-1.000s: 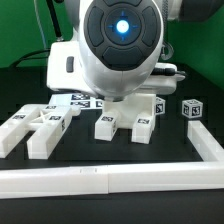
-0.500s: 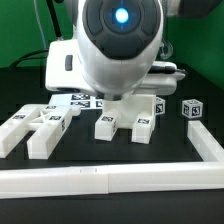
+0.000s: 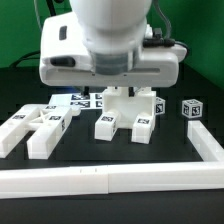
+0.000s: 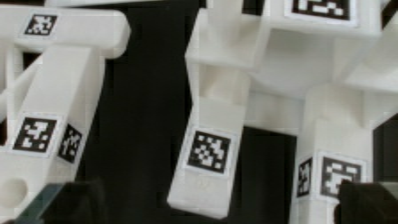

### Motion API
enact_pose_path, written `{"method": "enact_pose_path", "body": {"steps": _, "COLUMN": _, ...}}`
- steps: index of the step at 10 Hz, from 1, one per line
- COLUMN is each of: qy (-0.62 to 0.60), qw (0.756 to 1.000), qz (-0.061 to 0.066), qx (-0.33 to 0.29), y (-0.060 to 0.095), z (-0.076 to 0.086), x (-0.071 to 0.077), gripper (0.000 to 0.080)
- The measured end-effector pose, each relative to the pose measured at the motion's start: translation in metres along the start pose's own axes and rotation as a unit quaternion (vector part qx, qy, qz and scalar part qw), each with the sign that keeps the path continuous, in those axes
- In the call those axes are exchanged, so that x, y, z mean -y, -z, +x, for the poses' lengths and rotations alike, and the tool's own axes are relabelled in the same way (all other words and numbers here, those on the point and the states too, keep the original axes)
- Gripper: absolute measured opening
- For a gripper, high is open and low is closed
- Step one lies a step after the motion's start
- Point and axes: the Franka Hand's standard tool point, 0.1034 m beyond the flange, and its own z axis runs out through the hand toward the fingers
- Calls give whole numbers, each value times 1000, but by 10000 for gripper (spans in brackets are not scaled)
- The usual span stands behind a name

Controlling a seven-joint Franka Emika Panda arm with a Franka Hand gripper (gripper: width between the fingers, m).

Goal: Assemble chair

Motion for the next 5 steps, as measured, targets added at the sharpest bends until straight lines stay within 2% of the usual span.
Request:
{"method": "enact_pose_path", "body": {"steps": 3, "qy": 1, "qw": 993, "qz": 6, "qx": -118, "y": 11, "z": 13, "x": 2, "gripper": 648}}
{"method": "enact_pose_path", "body": {"steps": 5, "qy": 1, "qw": 984, "qz": 8, "qx": -179, "y": 13, "z": 14, "x": 3, "gripper": 648}}
